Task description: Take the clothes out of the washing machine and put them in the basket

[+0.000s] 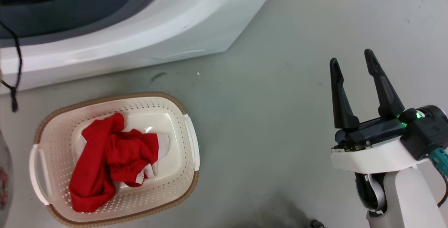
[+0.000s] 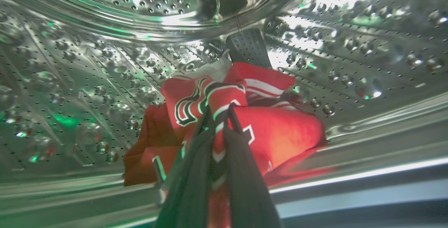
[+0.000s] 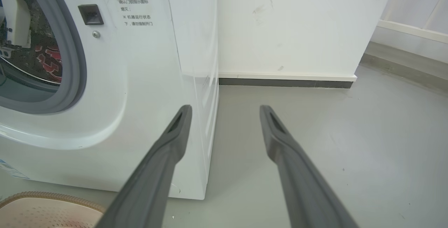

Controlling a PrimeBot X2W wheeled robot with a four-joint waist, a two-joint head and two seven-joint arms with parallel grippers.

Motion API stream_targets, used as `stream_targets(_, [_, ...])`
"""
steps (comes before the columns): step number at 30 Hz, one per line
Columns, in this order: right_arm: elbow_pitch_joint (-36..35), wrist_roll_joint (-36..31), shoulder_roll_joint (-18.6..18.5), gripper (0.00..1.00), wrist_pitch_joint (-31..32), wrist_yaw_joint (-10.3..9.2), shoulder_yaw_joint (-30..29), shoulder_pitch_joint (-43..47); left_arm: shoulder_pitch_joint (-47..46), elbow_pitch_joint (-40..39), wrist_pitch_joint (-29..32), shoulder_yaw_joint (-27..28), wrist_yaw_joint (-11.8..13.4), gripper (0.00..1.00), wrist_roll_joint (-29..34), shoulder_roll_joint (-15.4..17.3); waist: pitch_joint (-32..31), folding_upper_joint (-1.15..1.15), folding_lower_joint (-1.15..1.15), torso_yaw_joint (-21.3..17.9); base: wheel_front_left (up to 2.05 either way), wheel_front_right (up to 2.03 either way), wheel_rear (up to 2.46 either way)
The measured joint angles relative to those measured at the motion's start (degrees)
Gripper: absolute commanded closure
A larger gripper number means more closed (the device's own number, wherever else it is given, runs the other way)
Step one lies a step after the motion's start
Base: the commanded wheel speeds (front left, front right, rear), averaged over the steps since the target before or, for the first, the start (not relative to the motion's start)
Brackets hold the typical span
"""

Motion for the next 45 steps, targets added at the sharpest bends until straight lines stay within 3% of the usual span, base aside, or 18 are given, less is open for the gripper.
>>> stream_targets(7, [0.9, -1.6, 0.0, 0.0, 0.0, 0.0, 0.4, 2.5, 7.6, -0.5, -9.0, -2.7, 0.0, 1.0, -4.4, -2.6, -5.6, 0.0, 0.0, 1.3, 0.0, 0.0, 0.0])
stream_targets(18, [2.3, -3.4, 0.0, 0.0, 0.0, 0.0, 0.8, 7.1, 19.7, -2.8, -20.7, -7.1, 0.0, 1.0, -11.0, -3.6, -15.2, 0.0, 0.0, 3.9, 0.0, 0.0, 0.0])
stream_targets(26, [2.9, -4.8, 0.0, 0.0, 0.0, 0.01, 1.2, 11.1, 29.9, -7.6, -25.4, -8.5, 0.0, 1.0, -13.9, -4.2, -21.8, 0.0, -0.01, 5.6, 0.0, 0.0, 0.0])
stream_targets(31, [3.3, -5.3, 0.0, 0.0, 0.0, 0.0, 1.2, 13.0, 36.5, -13.6, -26.0, -8.3, 0.6, 1.0, -13.9, -5.2, -25.3, 0.0, -0.01, 6.7, 0.0, 0.0, 0.0])
stream_targets(45, [4.1, -5.7, 0.0, 0.0, 0.0, 0.0, 1.6, 16.9, 60.8, -38.7, -26.1, -7.3, 6.1, 1.0, -13.8, -5.0, -32.4, 0.0, -0.01, 8.6, 0.0, 0.0, 0.0])
